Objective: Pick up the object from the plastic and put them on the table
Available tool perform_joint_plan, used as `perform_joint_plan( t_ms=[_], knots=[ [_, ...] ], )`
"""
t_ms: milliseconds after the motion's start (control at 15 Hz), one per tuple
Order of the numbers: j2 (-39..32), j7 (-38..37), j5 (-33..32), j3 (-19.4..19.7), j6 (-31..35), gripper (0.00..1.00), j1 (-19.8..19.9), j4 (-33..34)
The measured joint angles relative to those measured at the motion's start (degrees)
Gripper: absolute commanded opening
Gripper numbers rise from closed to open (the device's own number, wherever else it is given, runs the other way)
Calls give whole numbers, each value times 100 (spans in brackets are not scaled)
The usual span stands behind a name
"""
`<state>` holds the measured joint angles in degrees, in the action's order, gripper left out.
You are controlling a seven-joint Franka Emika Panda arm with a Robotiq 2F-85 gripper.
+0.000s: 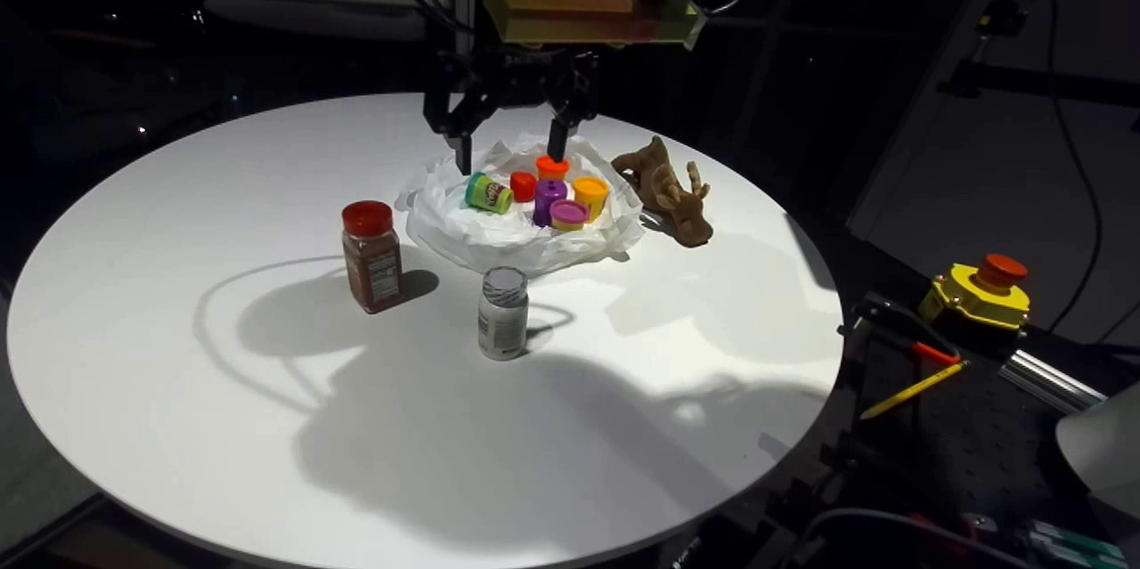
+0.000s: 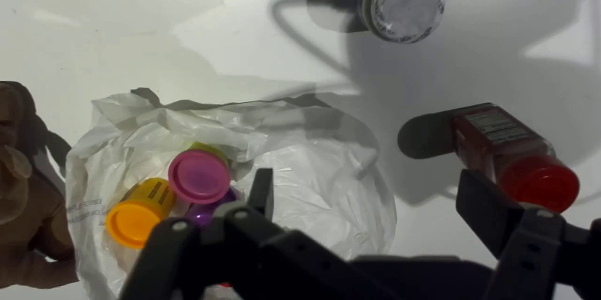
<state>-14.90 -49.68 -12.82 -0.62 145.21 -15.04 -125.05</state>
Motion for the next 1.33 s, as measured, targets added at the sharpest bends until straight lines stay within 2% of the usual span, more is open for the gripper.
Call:
perform_joint_plan(
  t_ms=[333, 667, 1333],
  knots=[
    [-240, 182, 85, 215, -6, 100, 481, 16],
    [-603, 359, 131, 389, 3, 100, 729, 62],
    [-1273, 1076, 630, 439, 132, 100, 871, 460]
  ],
)
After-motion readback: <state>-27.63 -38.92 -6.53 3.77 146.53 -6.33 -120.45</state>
